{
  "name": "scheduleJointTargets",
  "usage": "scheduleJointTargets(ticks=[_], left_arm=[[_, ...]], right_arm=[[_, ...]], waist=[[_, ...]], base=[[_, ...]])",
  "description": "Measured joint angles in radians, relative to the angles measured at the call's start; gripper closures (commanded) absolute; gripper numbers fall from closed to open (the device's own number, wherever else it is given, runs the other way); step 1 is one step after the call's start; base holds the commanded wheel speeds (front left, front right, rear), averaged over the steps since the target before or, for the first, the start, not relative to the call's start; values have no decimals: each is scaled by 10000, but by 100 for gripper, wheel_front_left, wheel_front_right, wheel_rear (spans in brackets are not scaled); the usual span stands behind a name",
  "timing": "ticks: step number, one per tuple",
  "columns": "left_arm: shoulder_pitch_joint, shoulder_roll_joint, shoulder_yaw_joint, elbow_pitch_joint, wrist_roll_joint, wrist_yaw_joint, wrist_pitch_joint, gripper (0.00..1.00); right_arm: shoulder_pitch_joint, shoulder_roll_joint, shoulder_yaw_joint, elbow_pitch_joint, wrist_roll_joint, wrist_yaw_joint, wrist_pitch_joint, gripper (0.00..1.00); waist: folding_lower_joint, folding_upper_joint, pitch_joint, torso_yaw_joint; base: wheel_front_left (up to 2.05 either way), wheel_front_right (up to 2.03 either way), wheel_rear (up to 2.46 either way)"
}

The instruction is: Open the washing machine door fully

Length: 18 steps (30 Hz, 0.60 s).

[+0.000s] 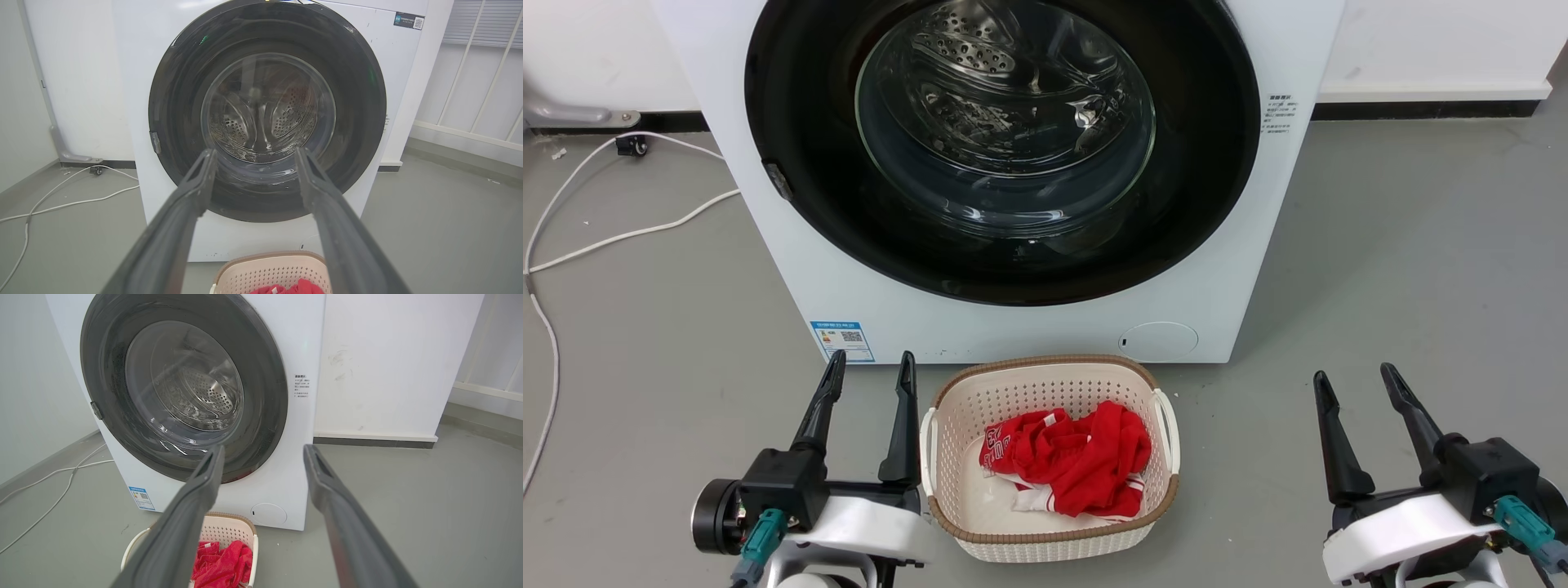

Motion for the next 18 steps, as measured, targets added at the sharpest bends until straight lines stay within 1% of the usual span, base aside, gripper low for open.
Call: scheduleJointTargets(ticks=[16, 18], left_arm=[[136, -25, -27, -117, 1097, 117, -311, 0], [136, -31, -23, -119, 1131, 130, -336, 0]], right_arm=[[24, 0, 98, -27, -861, 2, -142, 0], [25, 0, 104, -17, -832, 2, -142, 0]], waist=[[0, 0, 32, -65], [0, 0, 43, -74]], base=[[0, 0, 0], [0, 0, 0]])
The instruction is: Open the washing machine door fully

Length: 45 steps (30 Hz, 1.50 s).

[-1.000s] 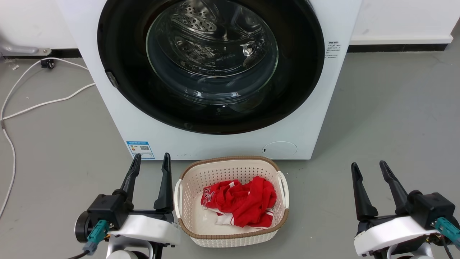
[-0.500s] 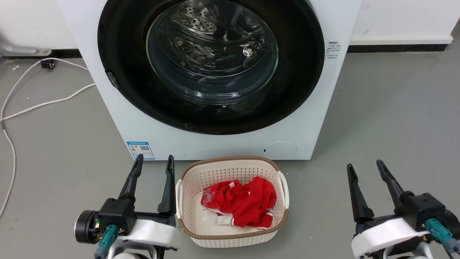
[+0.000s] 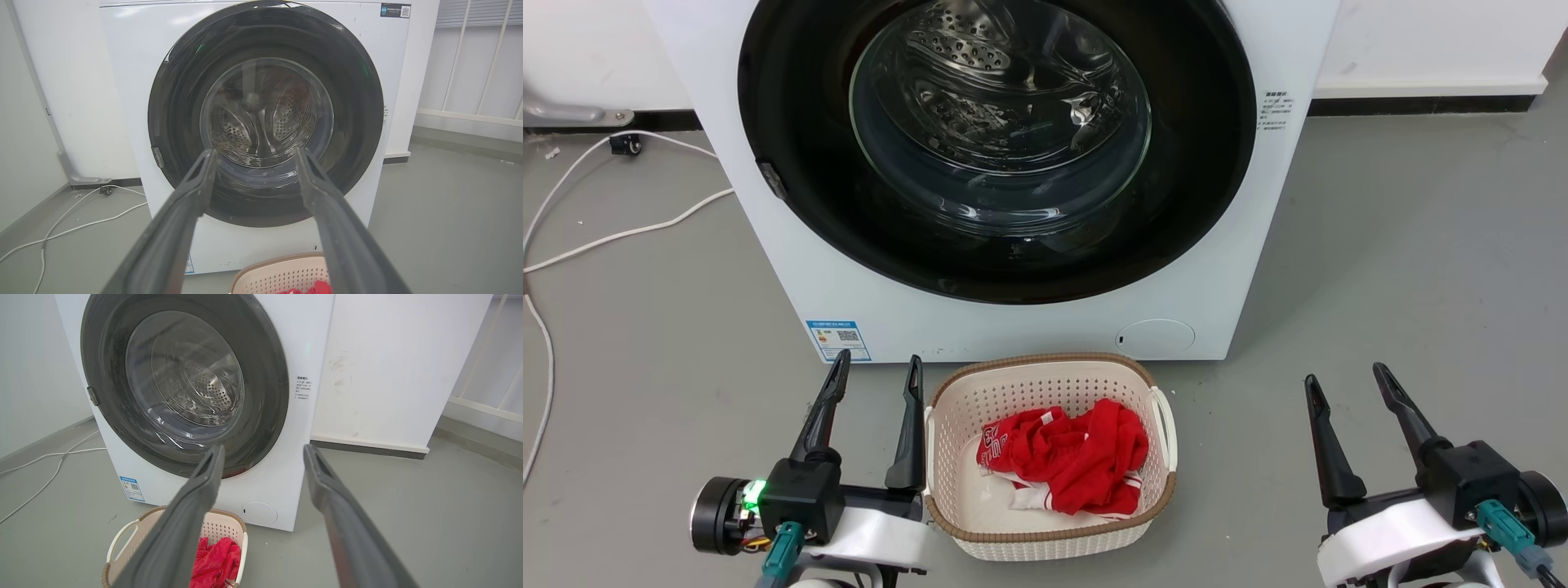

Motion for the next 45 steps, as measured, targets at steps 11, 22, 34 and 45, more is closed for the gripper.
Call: scheduleJointTargets(ticks=[11, 22, 34, 45], left_arm=[[6, -12, 48, 86, -75, 0, 0, 0], [6, -17, 65, 142, -73, -2, 0, 0], [6, -19, 59, 148, -98, 40, 0, 0], [3, -23, 42, 128, -178, 104, 0, 0]], right_arm=[[-2, 0, -15, 102, 96, 0, 10, 0], [-12, 0, -42, 186, 280, 0, 4, 59], [-32, 0, -77, 345, 1893, -2, -339, 100], [-761, 2, -146, 1089, 11607, -2, -1221, 100]], waist=[[0, 0, 32, -9], [0, 0, 68, -15], [0, 0, 53, -24], [0, 0, 100, 24]], base=[[0, 0, 0], [0, 0, 0], [0, 0, 0], [0, 0, 0]])
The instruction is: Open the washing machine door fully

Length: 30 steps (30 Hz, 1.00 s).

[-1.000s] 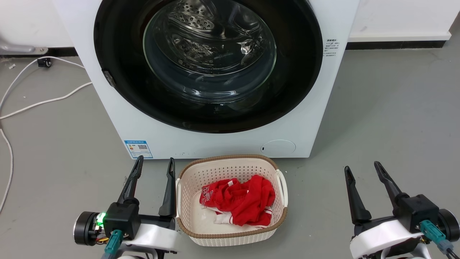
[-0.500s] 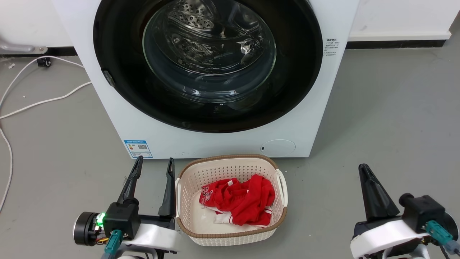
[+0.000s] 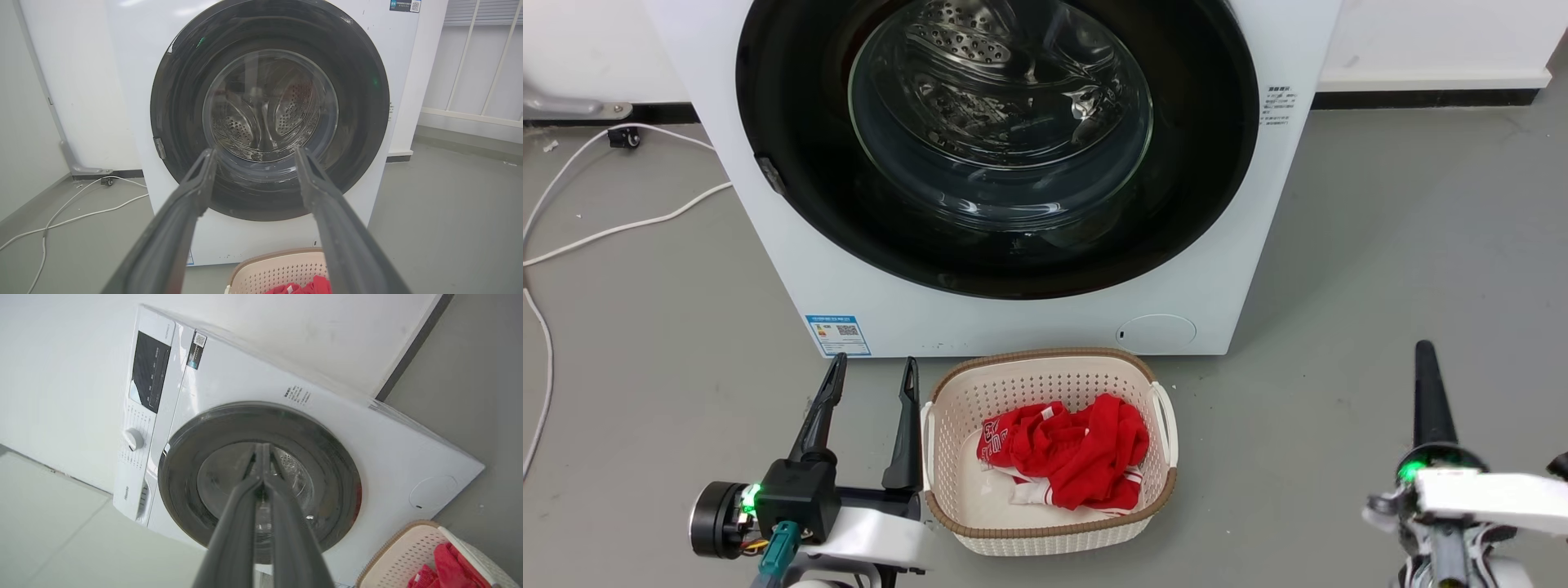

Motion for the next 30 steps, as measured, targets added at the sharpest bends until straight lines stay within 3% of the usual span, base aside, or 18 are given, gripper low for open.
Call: scheduleJointTargets(ticks=[6, 9, 19, 26, 30], left_arm=[[-42, 0, 4, -67, -50, 42, 0, 0], [-139, 2, 0, -94, -69, 42, 0, 0], [-494, -2, -153, -148, -98, 0, 0, 0], [-927, -2, -309, -270, -104, 23, 0, 0], [-1183, -6, -385, -343, -104, 81, 0, 0]], right_arm=[[-1195, -2, -466, 731, 4381, -2, -71, 100], [-2098, -12, -815, 1446, 5258, -2, 190, 100], [-5803, -1340, -790, 4786, 6347, -2, 1944, 100], [-8438, -2291, -86, 7101, 6253, -2, 3160, 100], [-9649, -2615, 552, 7768, 5866, -2, 3952, 100]], waist=[[-1, 0, 175, -30], [0, 0, 324, -59], [0, 0, 982, -14], [0, 0, 1599, 104], [0, 0, 1969, 195]], base=[[0, 0, 0], [0, 0, 0], [0, 0, 0], [0, 0, 0], [0, 0, 0]])
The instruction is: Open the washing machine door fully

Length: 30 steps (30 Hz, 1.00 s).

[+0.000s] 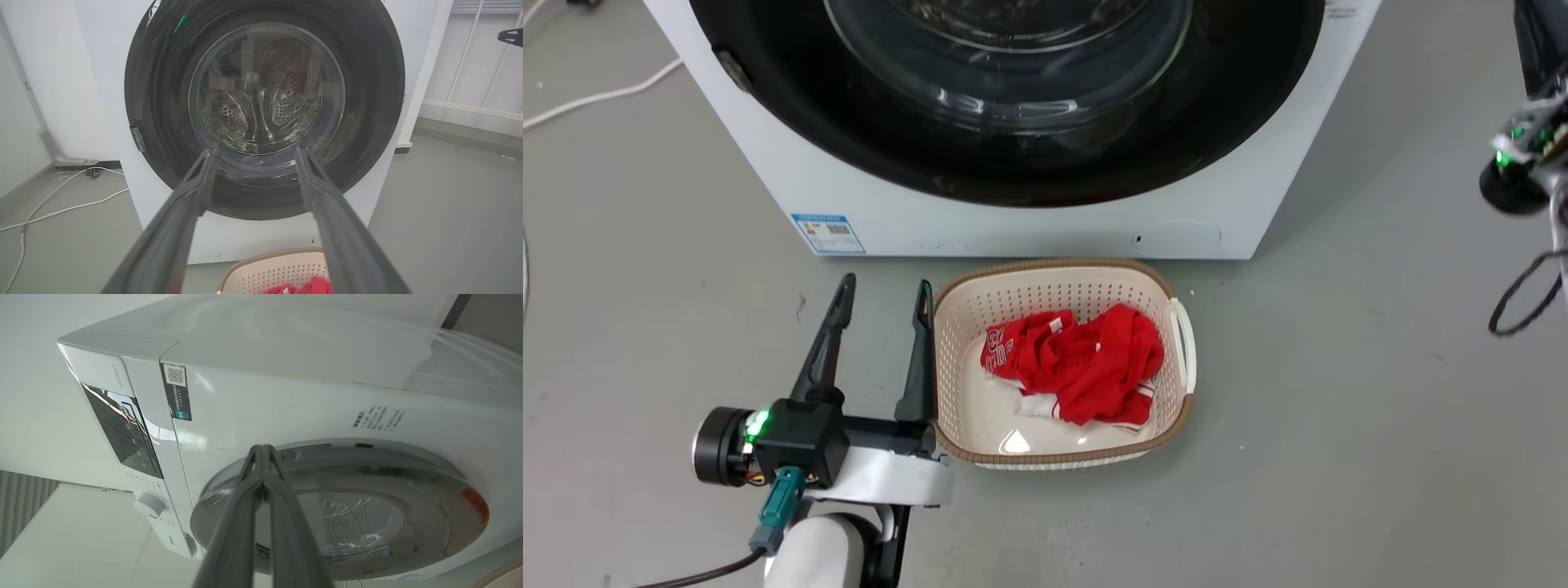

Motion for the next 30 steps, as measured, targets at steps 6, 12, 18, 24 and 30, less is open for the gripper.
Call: scheduleJointTargets(ticks=[6, 12, 18, 24, 30], left_arm=[[-334, -2, -17, -159, 13, 19, 0, 0], [-660, 2, -29, -276, 105, 15, 0, 0], [-948, 2, -42, -454, 186, 15, 0, 0], [-1248, 2, -169, -522, 213, 12, 0, 0], [-1379, 2, -357, -552, 207, 88, 0, 0]], right_arm=[[-1590, -347, 989, 750, -642, 0, 1315, 100], [-2822, -439, 1841, 1388, -1319, 0, 2263, 100], [-3808, -395, 2428, 1948, -1941, 0, 2476, 100], [-4425, -276, 2727, 2299, -2284, 0, 2658, 100], [-4774, -222, 2895, 2466, -2474, 0, 2769, 100]], waist=[[0, 0, 567, 62], [0, 0, 1111, 92], [0, 0, 1646, 138], [0, 0, 2100, 249], [0, 0, 2392, 411]], base=[[0, 0, 0], [0, 0, 0], [0, 0, 0], [0, 0, 0], [0, 0, 0]])
